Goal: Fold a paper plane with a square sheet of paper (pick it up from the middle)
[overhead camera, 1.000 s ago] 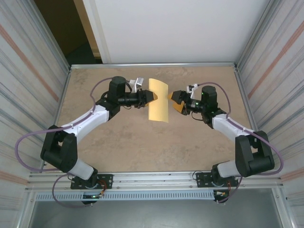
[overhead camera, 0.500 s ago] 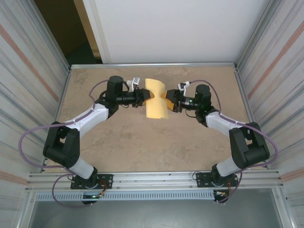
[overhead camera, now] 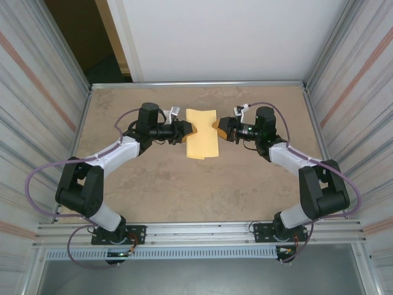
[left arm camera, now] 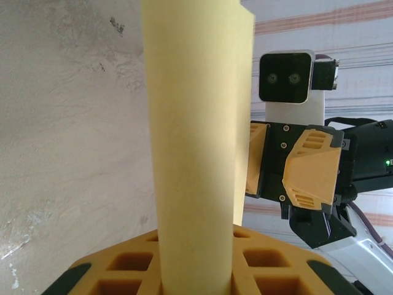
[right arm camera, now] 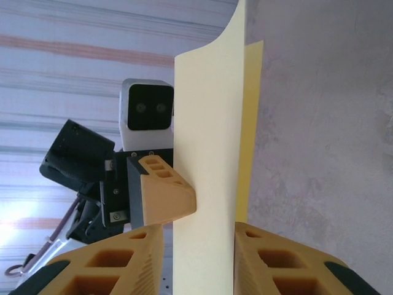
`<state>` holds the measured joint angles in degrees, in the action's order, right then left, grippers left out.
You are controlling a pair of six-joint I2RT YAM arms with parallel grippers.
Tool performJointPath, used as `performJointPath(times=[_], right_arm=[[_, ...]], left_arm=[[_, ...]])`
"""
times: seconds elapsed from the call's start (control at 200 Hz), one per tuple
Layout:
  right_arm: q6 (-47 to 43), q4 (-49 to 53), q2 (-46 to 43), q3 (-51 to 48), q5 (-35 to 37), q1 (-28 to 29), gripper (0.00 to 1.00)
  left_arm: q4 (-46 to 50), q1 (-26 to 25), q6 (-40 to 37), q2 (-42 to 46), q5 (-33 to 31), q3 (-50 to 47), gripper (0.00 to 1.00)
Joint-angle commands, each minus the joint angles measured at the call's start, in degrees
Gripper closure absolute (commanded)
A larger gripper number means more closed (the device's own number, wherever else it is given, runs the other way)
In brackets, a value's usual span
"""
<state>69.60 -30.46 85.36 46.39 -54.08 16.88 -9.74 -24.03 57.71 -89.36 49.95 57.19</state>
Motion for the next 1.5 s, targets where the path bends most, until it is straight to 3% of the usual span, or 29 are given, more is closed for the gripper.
performJointPath(times=[0.0,0.331,0.426,0.551,0.626,0.757,0.952,1.138,1.298,1.498], right_arm=[[-1.7,1.5,-0.6,2.3,-1.3,0.5,0.7],[-2.0,5.3,1.2,4.0,-0.9,1.1,0.87],[-6.2,9.4,0.9,5.1,0.1,1.1,0.93],[-9.6,15.6,0.0,6.7,1.5,1.0,1.0],[-11.3,18.6,-0.8,7.6,2.6,0.7,1.0],[-14.1,24.9,-2.5,9.4,4.0,-1.3,1.0],[-22.0,38.9,-5.6,14.7,6.8,-4.7,1.0],[-26.7,48.1,-4.7,20.9,8.9,-3.0,1.0],[-25.4,47.0,1.2,22.7,12.2,2.4,1.0],[-14.5,36.3,10.8,21.6,12.9,7.0,1.0]], left_arm=[[-0.3,0.5,-1.1,-0.6,1.9,-0.1,0.75],[-0.6,0.5,-1.2,-0.7,2.0,-0.4,0.75],[0.2,0.7,-1.8,-0.6,1.4,-0.6,0.74],[1.0,1.5,-2.0,-0.2,0.4,-1.7,0.67],[2.1,2.3,-2.6,0.4,-0.6,-2.5,0.59],[5.7,4.1,-4.4,2.6,-4.3,-4.5,0.35],[9.9,7.5,-6.7,7.3,-9.3,-8.0,0.19],[12.6,8.3,-8.9,9.9,-11.6,-9.4,0.02],[12.3,8.1,-10.2,10.1,-11.4,-10.2,0.01],[10.3,7.4,-10.0,9.4,-11.5,-12.6,0.02]])
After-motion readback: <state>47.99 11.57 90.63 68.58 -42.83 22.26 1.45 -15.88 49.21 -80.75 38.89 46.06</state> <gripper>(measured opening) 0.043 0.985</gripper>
